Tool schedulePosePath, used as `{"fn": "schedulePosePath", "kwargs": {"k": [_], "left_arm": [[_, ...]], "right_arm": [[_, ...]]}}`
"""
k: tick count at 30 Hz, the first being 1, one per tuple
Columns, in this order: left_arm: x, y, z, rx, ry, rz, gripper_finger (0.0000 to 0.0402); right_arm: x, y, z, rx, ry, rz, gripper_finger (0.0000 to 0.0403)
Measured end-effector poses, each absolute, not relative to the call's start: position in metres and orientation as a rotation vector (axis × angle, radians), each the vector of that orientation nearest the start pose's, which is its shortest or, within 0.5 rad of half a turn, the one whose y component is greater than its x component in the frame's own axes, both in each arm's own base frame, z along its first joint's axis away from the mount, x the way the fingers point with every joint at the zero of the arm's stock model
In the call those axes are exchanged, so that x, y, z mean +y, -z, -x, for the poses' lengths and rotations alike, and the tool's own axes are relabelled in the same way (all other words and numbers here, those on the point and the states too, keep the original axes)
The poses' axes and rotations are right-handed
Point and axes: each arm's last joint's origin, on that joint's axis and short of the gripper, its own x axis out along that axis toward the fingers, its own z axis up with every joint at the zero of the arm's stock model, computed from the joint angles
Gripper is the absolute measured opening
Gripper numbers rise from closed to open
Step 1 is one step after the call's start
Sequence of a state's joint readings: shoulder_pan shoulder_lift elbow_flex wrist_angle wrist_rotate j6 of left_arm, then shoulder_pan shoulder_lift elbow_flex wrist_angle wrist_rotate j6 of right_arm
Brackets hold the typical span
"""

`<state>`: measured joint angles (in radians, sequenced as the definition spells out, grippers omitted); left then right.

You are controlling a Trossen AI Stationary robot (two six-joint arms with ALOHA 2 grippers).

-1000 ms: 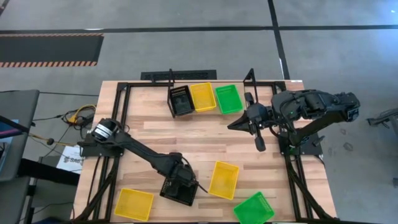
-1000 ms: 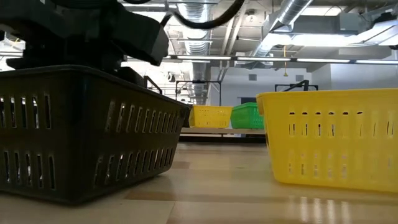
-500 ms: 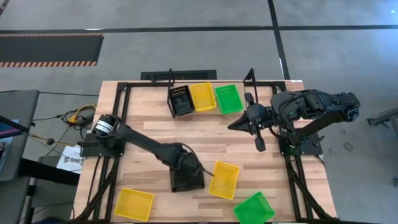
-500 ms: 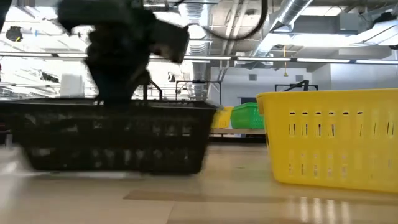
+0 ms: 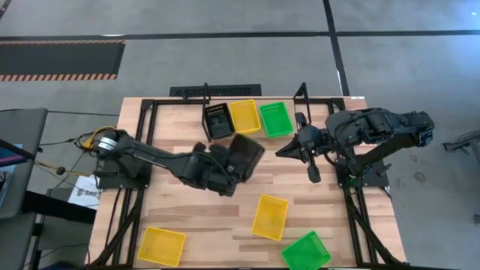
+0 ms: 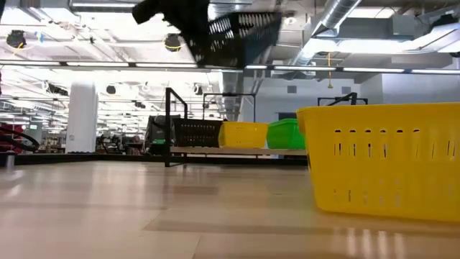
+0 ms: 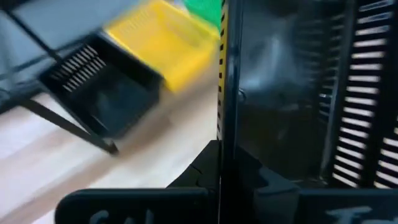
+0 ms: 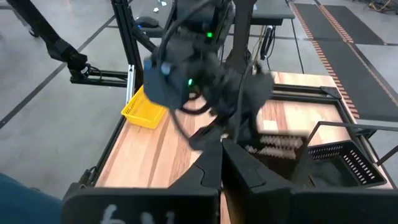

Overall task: Stack baskets on shelf by color
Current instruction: Stack the black bin on top of the black bin on the shelf

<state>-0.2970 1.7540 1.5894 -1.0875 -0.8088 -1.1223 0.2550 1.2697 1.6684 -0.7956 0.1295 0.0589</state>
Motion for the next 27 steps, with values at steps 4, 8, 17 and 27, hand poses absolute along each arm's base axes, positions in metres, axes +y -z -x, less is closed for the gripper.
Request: {"fn": "schedulePosePath", "kwargs": {"k": [4, 8, 17, 27], "left_arm": [[-0.076, -0.31, -0.326, 0.568, -1.023, 0.363, 0.0], [-0.069, -0.312, -0.309, 0.597, -1.124, 0.394, 0.0], [-0.057, -0.326, -0.281, 0.504, -1.307, 0.542, 0.0], [0.005, -0.373, -0.262, 0.363, -1.247, 0.877, 0.0]], "right_arm": [[0.055, -0.467, -0.226, 0.41, -0.111, 0.021, 0.0026], [0.055, -0.468, -0.225, 0.406, -0.114, 0.034, 0.0026], [0.04, -0.486, -0.194, 0.309, 0.048, 0.154, 0.0026], [0.024, -0.499, -0.163, 0.233, 0.109, 0.171, 0.0026]]}}
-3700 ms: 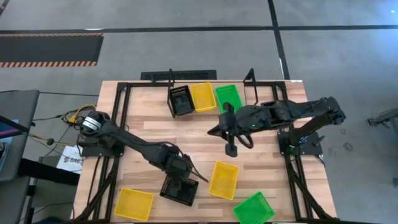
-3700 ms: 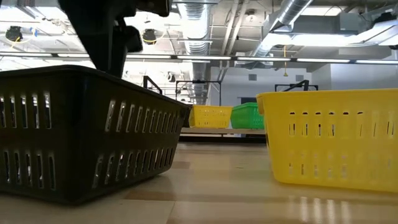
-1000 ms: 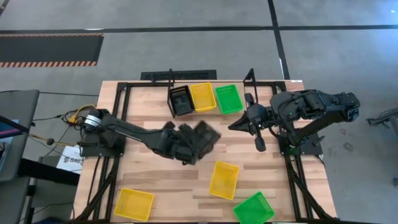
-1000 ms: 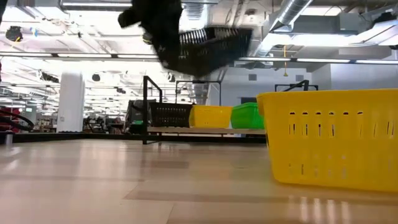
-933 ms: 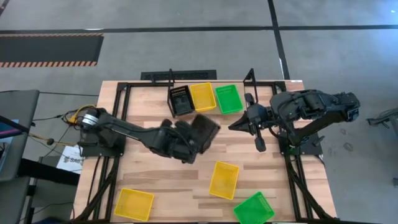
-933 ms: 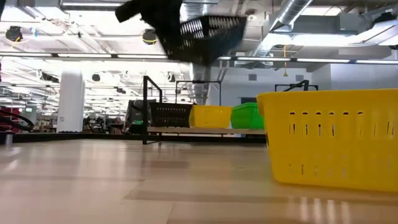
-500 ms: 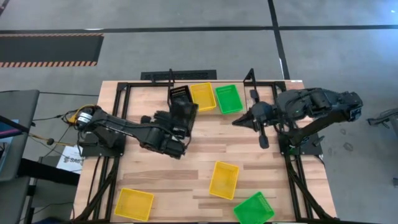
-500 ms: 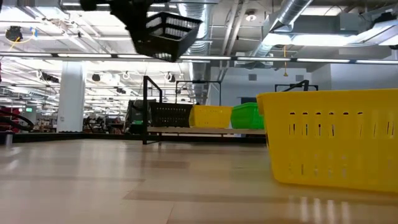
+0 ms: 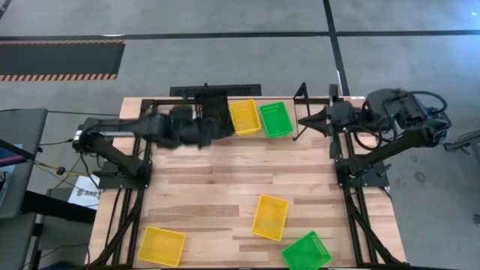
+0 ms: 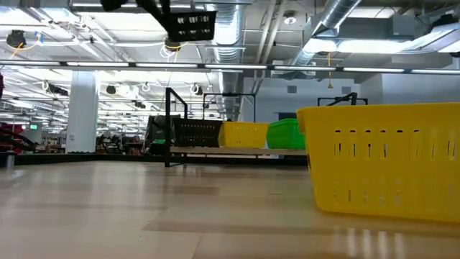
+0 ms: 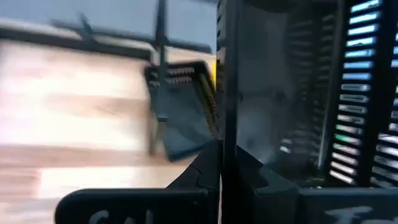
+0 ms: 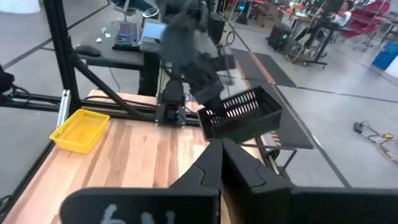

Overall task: Stack baskets on shelf by color
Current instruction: Stack the black bin on top of the black bin on the shelf

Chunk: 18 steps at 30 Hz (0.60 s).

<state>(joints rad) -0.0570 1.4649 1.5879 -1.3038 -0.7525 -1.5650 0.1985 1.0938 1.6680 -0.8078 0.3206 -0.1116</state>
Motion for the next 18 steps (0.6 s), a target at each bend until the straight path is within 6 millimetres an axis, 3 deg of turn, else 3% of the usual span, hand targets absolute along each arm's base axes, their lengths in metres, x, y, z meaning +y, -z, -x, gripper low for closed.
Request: {"fn": "schedulePosePath", "kwargs": {"k": [3, 7, 12, 18], "left_arm": [[0.026, -0.384, -0.276, 0.351, -1.095, 0.947, 0.0], [0.039, -0.392, -0.302, 0.285, -0.892, 0.936, 0.0], [0.05, -0.368, -0.313, 0.391, -0.977, 0.962, 0.0], [0.061, -0.326, -0.327, 0.611, -1.114, 0.987, 0.0]], "right_arm": [[0.021, -0.501, -0.16, 0.227, 0.123, 0.17, 0.0026], [0.019, -0.501, -0.16, 0.229, 0.134, 0.171, 0.0026], [0.018, -0.497, -0.16, 0.264, 0.136, 0.177, 0.0026], [0.018, -0.495, -0.16, 0.284, 0.135, 0.181, 0.0026]]}}
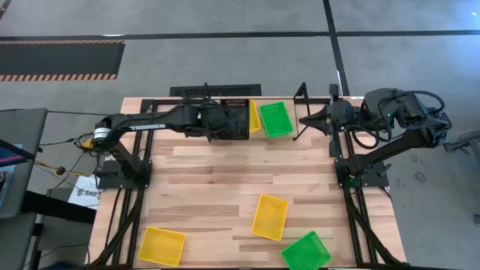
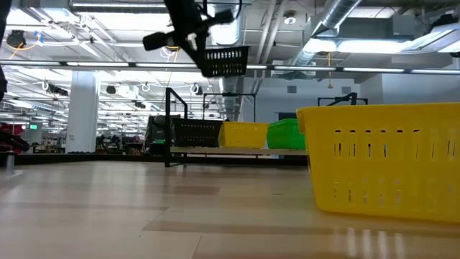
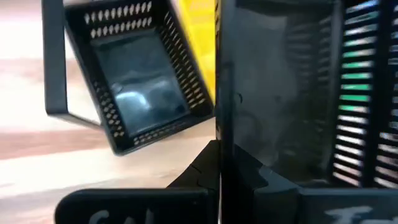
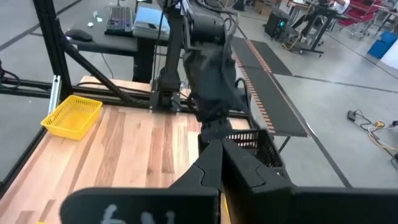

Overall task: Stack baskets on shelf by color
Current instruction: Stack the black bin on top of the black bin on the shelf

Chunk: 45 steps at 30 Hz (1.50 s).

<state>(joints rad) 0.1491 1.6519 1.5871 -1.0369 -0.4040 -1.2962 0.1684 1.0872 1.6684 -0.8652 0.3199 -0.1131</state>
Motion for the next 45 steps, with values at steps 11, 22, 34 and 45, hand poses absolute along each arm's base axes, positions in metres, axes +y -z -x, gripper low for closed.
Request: {"fn": "schedulePosePath", "kwargs": {"k": [11, 22, 34, 45], "left_arm": [[0.077, -0.3, -0.32, 0.804, -1.299, 1.015, 0.0], [0.068, -0.302, -0.328, 0.835, -1.17, 0.92, 0.0], [0.068, -0.307, -0.315, 0.826, -1.274, 0.929, 0.0], [0.087, -0.304, -0.314, 0.818, -1.271, 0.955, 0.0]], "right_arm": [[0.019, -0.487, -0.164, 0.361, 0.134, 0.154, 0.0026], [0.018, -0.468, -0.173, 0.546, 0.15, 0.156, 0.0015], [0.003, -0.445, -0.206, 0.713, 0.276, 0.128, 0.0035], [0.004, -0.434, -0.238, 0.731, 0.259, 0.172, 0.0018]]}}
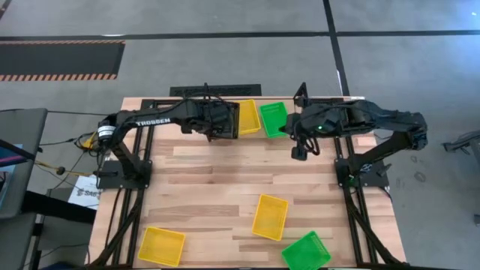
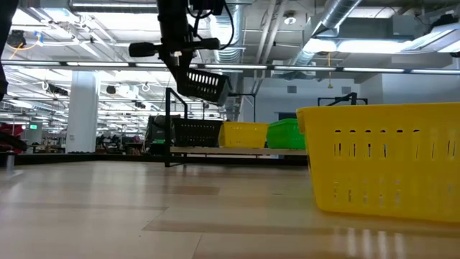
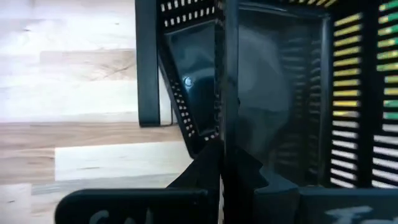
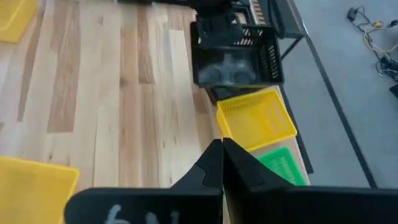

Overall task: Stack baskets on shelf by color
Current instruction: Stack the black bin on top of the black bin on the shelf

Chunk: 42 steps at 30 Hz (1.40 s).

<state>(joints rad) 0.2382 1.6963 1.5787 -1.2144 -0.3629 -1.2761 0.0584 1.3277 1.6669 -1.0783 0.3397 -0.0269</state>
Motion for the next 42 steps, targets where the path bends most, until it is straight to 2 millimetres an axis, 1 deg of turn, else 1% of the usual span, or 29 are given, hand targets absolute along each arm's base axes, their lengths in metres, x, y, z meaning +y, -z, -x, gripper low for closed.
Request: {"fn": "schedulePosePath", "kwargs": {"k": [2, 4, 6, 8, 10, 15, 17, 22, 25, 28, 31, 34, 37, 42], "left_arm": [[0.093, -0.303, -0.316, 0.814, -1.266, 0.958, 0.0], [0.097, -0.3, -0.316, 0.826, -1.263, 0.958, 0.0], [0.102, -0.296, -0.319, 0.828, -1.28, 0.955, 0.0], [0.105, -0.288, -0.319, 0.876, -1.312, 0.949, 0.0], [0.11, -0.284, -0.32, 0.877, -1.319, 0.973, 0.0], [0.121, -0.265, -0.327, 0.916, -1.337, 0.992, 0.0], [0.125, -0.264, -0.329, 0.898, -1.339, 0.999, 0.0], [0.132, -0.26, -0.329, 0.867, -1.379, 0.966, 0.0], [0.132, -0.261, -0.328, 0.851, -1.41, 0.935, 0.0], [0.132, -0.261, -0.328, 0.851, -1.412, 0.934, 0.0], [0.128, -0.267, -0.331, 0.839, -1.396, 0.919, 0.0], [0.125, -0.278, -0.335, 0.804, -1.383, 0.895, 0.0], [0.123, -0.294, -0.338, 0.779, -1.368, 0.861, 0.0], [0.121, -0.32, -0.331, 0.762, -1.426, 0.771, 0.0]], "right_arm": [[0.007, -0.436, -0.237, 0.716, 0.251, 0.173, 0.0014], [0.008, -0.438, -0.231, 0.709, 0.245, 0.176, 0.0012], [0.009, -0.446, -0.222, 0.657, 0.241, 0.167, 0.0012], [0.009, -0.455, -0.206, 0.619, 0.234, 0.162, 0.0012], [0.009, -0.467, -0.189, 0.555, 0.228, 0.15, 0.0014], [0.009, -0.483, -0.147, 0.448, 0.206, 0.127, 0.0015], [0.008, -0.488, -0.132, 0.403, 0.202, 0.1, 0.0014], [0.007, -0.493, -0.107, 0.35, 0.192, 0.068, 0.0016], [0.005, -0.494, -0.099, 0.346, 0.191, 0.061, 0.0018], [0.005, -0.493, -0.095, 0.356, 0.191, 0.063, 0.0017], [0.005, -0.491, -0.095, 0.373, 0.193, 0.068, 0.0015], [0.005, -0.49, -0.096, 0.382, 0.193, 0.07, 0.0014], [0.005, -0.49, -0.097, 0.387, 0.193, 0.072, 0.0015], [0.006, -0.486, -0.105, 0.429, 0.193, 0.082, 0.002]]}}
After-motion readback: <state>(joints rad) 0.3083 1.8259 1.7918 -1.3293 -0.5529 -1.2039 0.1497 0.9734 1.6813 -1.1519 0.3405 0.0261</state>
